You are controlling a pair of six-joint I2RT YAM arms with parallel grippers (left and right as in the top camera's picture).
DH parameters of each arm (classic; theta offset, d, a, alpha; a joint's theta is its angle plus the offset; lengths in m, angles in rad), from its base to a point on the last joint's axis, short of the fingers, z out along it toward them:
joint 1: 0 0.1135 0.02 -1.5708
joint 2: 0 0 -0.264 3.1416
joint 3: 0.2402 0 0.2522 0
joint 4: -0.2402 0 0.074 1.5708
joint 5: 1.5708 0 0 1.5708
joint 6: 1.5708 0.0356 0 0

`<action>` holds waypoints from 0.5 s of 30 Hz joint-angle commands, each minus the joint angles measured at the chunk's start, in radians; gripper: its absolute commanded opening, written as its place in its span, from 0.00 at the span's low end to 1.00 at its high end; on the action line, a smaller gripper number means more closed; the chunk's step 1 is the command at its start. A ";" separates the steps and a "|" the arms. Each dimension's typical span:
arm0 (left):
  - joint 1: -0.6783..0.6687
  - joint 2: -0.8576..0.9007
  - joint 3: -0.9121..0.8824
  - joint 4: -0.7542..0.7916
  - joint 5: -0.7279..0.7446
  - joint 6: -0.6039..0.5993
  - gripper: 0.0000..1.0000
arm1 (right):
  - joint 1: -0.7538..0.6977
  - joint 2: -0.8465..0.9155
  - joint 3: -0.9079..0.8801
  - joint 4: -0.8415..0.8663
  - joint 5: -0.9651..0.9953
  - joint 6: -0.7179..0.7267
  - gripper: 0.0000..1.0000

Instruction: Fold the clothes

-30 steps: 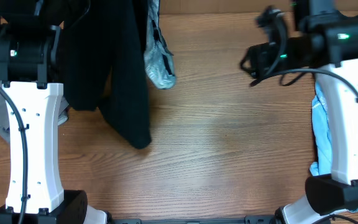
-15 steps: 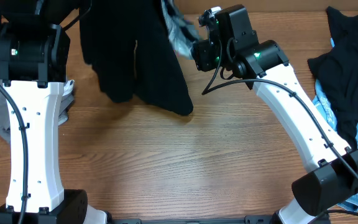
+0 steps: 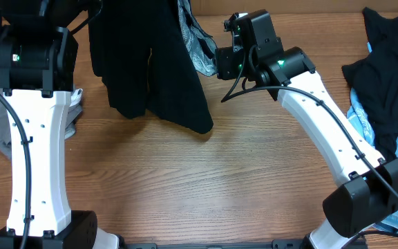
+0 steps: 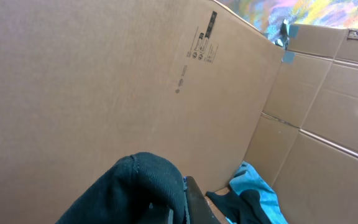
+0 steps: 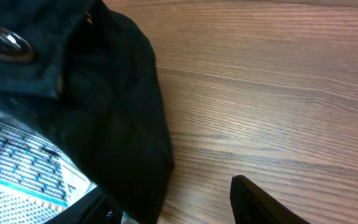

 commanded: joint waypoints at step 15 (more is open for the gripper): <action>0.000 -0.034 0.042 -0.266 -0.280 0.320 0.04 | -0.283 -0.095 0.660 -0.304 0.418 -0.067 0.04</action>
